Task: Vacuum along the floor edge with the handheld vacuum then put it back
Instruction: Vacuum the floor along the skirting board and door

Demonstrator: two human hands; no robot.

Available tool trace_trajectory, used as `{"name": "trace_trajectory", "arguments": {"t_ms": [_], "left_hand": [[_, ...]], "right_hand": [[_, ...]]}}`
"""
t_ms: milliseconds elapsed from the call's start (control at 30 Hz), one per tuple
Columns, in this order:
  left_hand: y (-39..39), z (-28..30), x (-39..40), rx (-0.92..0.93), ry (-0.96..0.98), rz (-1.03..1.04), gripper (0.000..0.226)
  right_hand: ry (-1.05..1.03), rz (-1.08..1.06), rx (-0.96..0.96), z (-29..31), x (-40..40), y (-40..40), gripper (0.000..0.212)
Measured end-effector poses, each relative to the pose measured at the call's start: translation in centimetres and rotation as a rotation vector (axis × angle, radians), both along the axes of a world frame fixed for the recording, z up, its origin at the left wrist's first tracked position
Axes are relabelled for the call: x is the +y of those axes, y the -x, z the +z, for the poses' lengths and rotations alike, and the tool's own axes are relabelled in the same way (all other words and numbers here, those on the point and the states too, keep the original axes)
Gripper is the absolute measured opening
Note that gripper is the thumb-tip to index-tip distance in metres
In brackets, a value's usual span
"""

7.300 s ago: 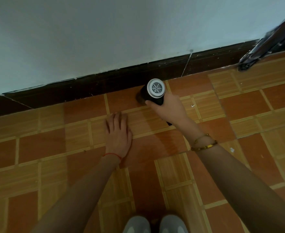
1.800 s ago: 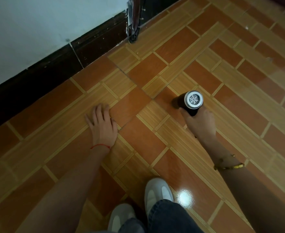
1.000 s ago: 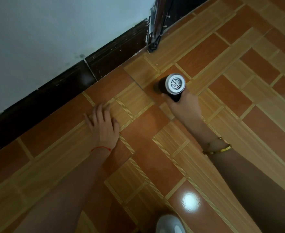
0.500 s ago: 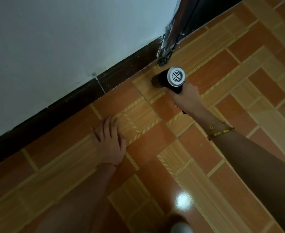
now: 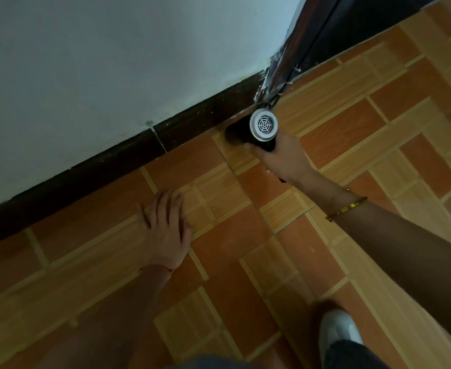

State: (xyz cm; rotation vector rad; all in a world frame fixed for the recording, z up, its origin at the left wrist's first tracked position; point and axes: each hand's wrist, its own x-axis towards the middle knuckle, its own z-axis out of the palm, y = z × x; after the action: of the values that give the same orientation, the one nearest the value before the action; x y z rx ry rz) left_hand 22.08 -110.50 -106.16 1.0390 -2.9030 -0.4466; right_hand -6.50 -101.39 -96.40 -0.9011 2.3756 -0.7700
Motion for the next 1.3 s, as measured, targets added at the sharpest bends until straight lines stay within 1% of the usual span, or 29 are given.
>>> {"name": "trace_trajectory", "arguments": {"t_ms": [100, 200, 267, 400, 467, 567, 633, 700, 833, 900, 967, 1067, 1100, 1167, 1300], "left_hand": [[0.0, 0.0, 0.1, 0.020, -0.007, -0.004, 0.054], [0.0, 0.1, 0.1, 0.039, -0.028, 0.006, 0.053], [0.1, 0.2, 0.1, 0.034, -0.031, 0.002, 0.055], [0.1, 0.3, 0.2, 0.031, -0.025, -0.006, 0.056], [0.2, 0.3, 0.3, 0.019, -0.019, -0.002, 0.057], [0.4, 0.4, 0.4, -0.019, -0.006, 0.009, 0.059], [0.4, 0.7, 0.4, -0.050, -0.012, 0.020, 0.060], [0.4, 1.3, 0.6, -0.073, -0.013, 0.032, 0.060], [0.4, 2.4, 2.1, -0.074, -0.009, 0.085, 0.061], [0.4, 2.8, 2.9, -0.081, -0.005, 0.107, 0.061], [0.2, 3.4, 3.5, -0.104, 0.006, 0.102, 0.060], [-0.2, 4.3, 4.0, -0.137, 0.045, 0.094, 0.057], [-0.3, 4.5, 4.2, -0.146, 0.059, 0.106, 0.057], [-0.4, 5.0, 4.9, -0.140, 0.072, 0.145, 0.057], [-1.2, 5.5, 6.4, -0.108, 0.058, 0.241, 0.055]], "right_hand": [[0.020, -0.074, 0.081, -0.1, -0.5, 0.3, 0.057], [0.037, -0.096, 0.172, -0.4, -0.7, 1.0, 0.057], [0.070, -0.049, 0.146, -0.7, -0.9, 1.1, 0.058], [0.099, 0.074, 0.004, -0.8, -1.0, 0.8, 0.055], [0.094, 0.077, 0.031, -1.0, -0.8, 0.9, 0.055], [0.101, 0.031, 0.121, -1.0, -0.9, 1.4, 0.058], [0.123, 0.036, 0.131, -0.7, -1.0, 1.3, 0.060], [0.129, 0.098, 0.097, -0.4, -1.2, 0.9, 0.062], [0.080, 0.292, -0.038, -0.4, -0.9, -0.7, 0.062], [0.067, 0.349, -0.029, -0.5, -0.1, -1.4, 0.061], [0.072, 0.317, 0.026, -0.4, 0.6, -1.5, 0.058], [0.058, 0.174, 0.085, -0.3, 1.4, -1.2, 0.058], [0.061, 0.157, 0.091, -0.3, 1.6, -1.1, 0.058], [0.062, 0.192, 0.061, -0.2, 2.2, -1.5, 0.056], [0.020, 0.366, -0.040, -0.3, 3.6, -3.5, 0.059]]}}
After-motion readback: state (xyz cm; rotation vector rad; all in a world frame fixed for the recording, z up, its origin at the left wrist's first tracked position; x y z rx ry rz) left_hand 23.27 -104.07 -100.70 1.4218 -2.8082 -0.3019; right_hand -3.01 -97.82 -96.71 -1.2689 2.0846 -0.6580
